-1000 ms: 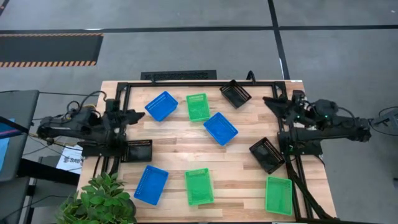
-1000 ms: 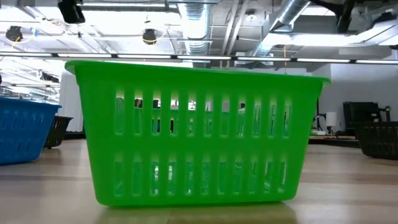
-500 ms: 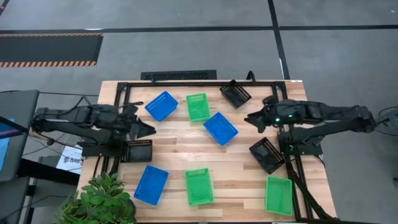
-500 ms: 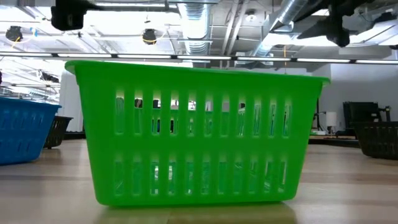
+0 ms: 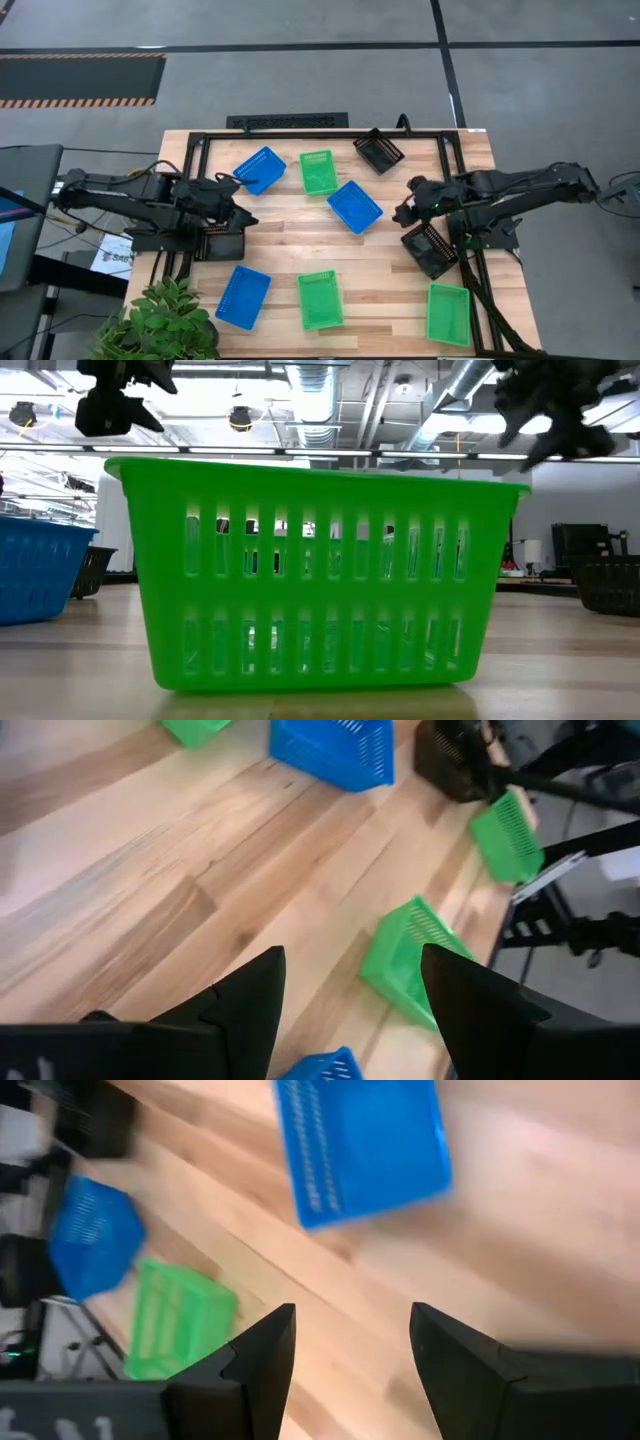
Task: Stack baskets by color
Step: Stack the top left blue bin on the right blue bin
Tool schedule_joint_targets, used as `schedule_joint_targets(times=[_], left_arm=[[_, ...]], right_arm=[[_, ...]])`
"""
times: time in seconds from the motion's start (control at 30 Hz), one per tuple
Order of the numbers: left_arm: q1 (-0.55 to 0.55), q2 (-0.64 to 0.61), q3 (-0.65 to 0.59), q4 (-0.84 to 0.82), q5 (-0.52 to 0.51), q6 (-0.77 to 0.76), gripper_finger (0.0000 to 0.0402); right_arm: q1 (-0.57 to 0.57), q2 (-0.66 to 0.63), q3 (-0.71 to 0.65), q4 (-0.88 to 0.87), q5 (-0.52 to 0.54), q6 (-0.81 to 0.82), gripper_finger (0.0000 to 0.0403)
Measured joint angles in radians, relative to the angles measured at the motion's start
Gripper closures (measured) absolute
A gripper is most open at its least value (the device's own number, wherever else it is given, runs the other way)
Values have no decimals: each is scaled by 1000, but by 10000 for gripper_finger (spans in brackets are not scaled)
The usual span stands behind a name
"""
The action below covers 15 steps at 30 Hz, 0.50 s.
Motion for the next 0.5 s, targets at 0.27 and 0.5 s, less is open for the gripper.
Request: schedule_joint_targets(times=[0.27,0.5], left_arm=[[0,75,0,34,38,65,177],[0,96,0,189,116,144,177]], right_arm=[[195,72,0,-3,-39,213,182],[356,105,0,154,-48,291,182]])
